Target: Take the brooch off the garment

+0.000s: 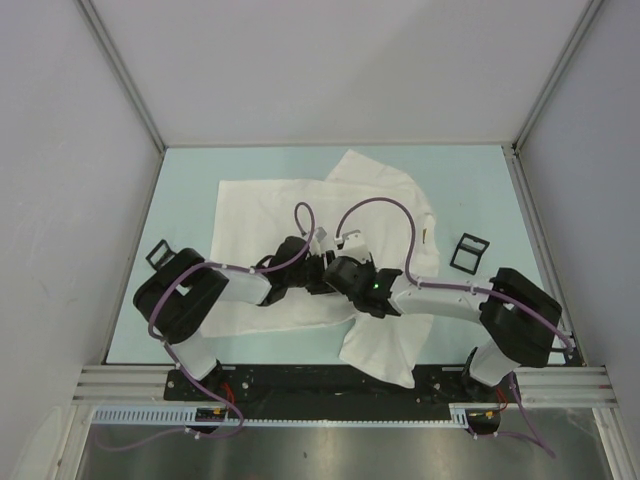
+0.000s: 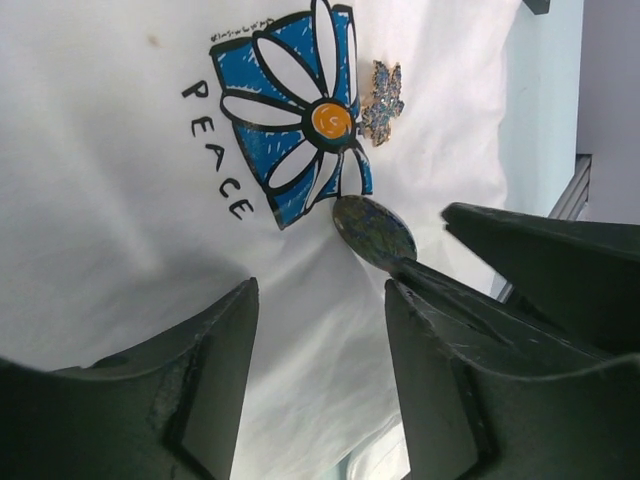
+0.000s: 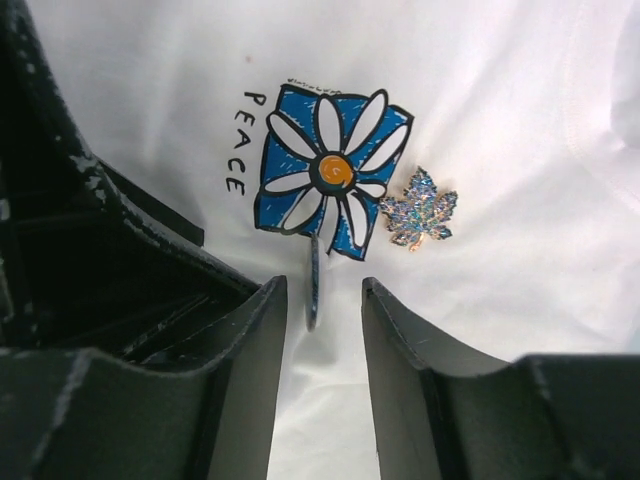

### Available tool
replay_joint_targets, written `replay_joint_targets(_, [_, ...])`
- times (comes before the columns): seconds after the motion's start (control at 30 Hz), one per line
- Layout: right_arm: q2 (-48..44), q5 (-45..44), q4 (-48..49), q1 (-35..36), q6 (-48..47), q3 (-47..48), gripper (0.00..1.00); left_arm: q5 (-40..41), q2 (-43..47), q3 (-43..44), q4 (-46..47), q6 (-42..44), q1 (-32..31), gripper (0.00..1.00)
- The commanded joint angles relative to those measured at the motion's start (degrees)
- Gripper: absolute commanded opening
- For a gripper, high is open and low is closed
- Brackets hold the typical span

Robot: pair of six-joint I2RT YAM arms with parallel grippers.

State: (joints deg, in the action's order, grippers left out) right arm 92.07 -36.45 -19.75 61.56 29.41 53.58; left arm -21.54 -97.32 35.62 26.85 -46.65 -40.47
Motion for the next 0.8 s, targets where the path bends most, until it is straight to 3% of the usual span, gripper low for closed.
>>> replay_joint_targets(0.0, [-5.32,6.91,12.27,1.46,1.18,-1.37,0.44,-2.98,-0.77,4.02,5.24,-1.34,-1.45,0.63])
replay_joint_targets(0.23, [-13.57,6.04,13.51,0.93,1.79,-5.41,0.55,2.11,0.29,7.8,-2.93,1.3,-3.74,0.71])
replay_joint_targets(0.27, [-14.54,4.64,13.42,0.84,2.66,-5.85,0.56,4.12,0.29,9.46,-6.25,1.82,-4.18,0.76])
replay_joint_targets(0.4, [-21.57,1.38,12.8,-0.91,6.09,-10.5,0.55,9.83,0.46,12.98,-13.3,2.36,-6.9,0.77])
replay_joint_targets(0.57, [-30.79,1.55,12.72,-6.01,7.68,-17.45,0.54,13.54,-1.55,17.11,-17.97,2.53,-9.27,0.69])
replay_joint_targets(0.67, [-32.74,4.44,12.36,-9.16,7.94,-19.47,0.54,13.98,-2.44,17.64,-18.32,1.92,-9.54,0.58])
replay_joint_targets(0.77, [-33.89,7.88,12.98,-11.28,7.86,-20.71,0.54,14.86,-2.53,18.08,-19.29,1.83,-9.63,0.54])
